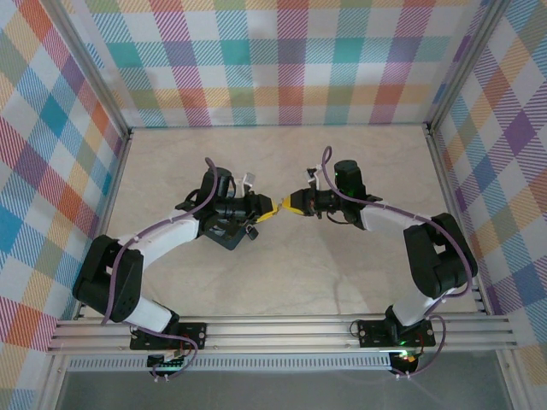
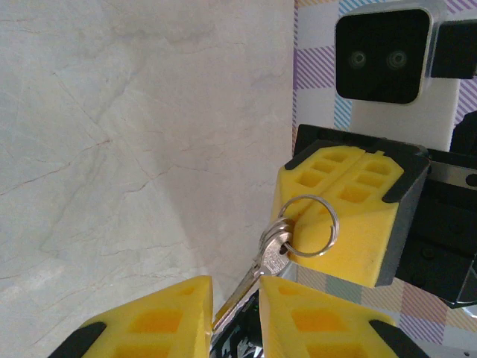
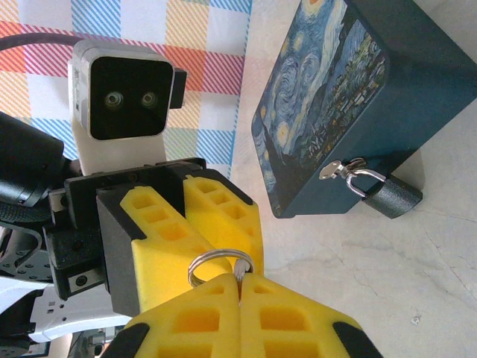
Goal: Unlock the padlock with the key
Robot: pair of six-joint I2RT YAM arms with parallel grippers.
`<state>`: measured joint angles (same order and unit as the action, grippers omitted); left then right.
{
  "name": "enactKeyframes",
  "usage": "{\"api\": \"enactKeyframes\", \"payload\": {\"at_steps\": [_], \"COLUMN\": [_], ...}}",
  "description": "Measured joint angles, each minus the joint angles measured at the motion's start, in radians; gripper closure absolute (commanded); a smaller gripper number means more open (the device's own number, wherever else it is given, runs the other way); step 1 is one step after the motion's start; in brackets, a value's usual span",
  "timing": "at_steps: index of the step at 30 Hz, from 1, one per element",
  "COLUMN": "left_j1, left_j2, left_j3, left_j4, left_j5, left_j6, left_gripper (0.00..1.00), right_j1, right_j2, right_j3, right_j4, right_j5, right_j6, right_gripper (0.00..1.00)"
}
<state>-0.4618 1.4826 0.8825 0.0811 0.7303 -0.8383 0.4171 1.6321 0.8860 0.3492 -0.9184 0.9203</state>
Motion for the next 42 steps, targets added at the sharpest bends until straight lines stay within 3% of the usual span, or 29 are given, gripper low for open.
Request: {"api": "enactKeyframes", "payload": {"at_steps": [8,42], "left_j1": [0.000,0.016], "left_j2": [-0.025,-0.027], "left_j3": [-0.040,-0.047], "left_j4": [0.016,0.020], "left_j5": [0.000,0.002], "left_j6": [-0.024,0.003], "left_gripper": [0.71,0.88], "right_j1": [-0.005,-0.006], "right_j2": [0.006,0.035], "right_j3": [0.000,-0.002], "right_j4": [0.026,0.000], "right_j5": [0.000,-0.052], "right_j6": [0.023,0.020], "right_gripper": [0.96,0.96]}}
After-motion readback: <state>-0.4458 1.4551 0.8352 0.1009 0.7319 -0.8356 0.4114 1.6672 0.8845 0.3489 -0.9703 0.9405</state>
